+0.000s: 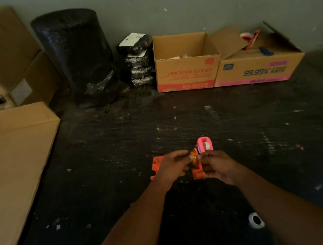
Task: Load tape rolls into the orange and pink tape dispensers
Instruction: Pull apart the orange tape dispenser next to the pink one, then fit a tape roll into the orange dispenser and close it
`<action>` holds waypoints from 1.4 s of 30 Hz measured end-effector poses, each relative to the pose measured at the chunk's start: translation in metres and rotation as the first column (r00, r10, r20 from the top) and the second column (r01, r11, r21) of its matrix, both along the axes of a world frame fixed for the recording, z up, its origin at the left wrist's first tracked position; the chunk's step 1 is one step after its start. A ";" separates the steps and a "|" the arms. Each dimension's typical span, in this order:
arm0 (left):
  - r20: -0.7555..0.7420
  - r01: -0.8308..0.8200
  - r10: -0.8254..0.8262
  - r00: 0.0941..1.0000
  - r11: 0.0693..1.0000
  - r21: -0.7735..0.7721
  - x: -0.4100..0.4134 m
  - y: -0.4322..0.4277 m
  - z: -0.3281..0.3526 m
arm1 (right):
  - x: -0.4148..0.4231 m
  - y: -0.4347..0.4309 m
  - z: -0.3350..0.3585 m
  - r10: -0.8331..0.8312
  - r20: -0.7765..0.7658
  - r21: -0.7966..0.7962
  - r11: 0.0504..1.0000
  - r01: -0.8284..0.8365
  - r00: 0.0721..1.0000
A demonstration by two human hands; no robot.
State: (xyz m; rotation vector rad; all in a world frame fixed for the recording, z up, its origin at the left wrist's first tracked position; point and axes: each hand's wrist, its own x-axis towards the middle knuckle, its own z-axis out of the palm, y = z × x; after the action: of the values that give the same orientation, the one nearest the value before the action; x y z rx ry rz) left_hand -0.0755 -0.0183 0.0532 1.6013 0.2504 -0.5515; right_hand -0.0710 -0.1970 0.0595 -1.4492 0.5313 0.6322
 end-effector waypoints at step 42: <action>0.074 0.475 -0.815 0.575 0.407 0.781 -0.090 -0.140 -0.071 | -0.129 -0.165 -0.039 -0.360 -0.033 -0.091 0.930 0.355 0.933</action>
State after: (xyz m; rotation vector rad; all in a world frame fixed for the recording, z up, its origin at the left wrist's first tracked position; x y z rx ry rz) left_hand -0.1656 -0.1580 -0.0181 2.5568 -0.7107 -0.7150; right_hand -0.1997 -0.3620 0.0205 -1.3705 0.8472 0.3582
